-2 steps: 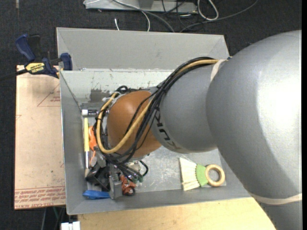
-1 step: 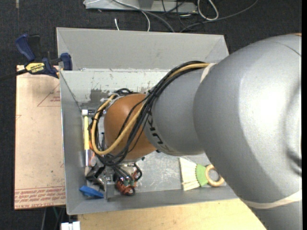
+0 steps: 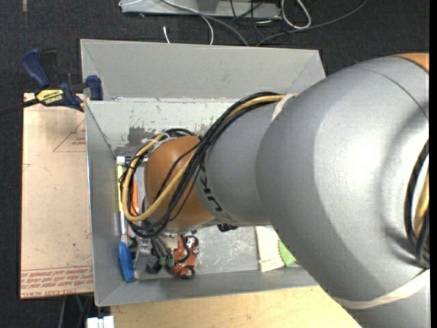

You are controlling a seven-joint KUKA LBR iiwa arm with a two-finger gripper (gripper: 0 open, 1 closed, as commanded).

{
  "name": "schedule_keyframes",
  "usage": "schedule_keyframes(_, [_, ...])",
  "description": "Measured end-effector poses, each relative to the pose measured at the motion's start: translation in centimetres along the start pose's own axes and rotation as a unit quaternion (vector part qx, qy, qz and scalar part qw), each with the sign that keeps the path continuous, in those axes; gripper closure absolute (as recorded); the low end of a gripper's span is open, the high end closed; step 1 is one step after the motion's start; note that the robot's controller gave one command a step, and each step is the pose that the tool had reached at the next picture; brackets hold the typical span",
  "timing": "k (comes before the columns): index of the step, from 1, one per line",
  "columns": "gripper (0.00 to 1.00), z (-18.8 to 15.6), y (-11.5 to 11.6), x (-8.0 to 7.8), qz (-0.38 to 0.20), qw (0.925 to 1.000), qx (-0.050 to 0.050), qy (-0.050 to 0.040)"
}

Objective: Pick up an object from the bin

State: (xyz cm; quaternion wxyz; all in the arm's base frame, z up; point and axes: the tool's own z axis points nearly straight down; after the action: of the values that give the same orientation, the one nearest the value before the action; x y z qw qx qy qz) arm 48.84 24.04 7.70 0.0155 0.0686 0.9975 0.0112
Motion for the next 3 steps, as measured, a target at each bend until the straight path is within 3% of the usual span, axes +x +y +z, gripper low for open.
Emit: schedule_keyframes(3, [1.00, -0.92, 0.02, 0.00, 0.000, 1.0000, 0.000, 0.0006])
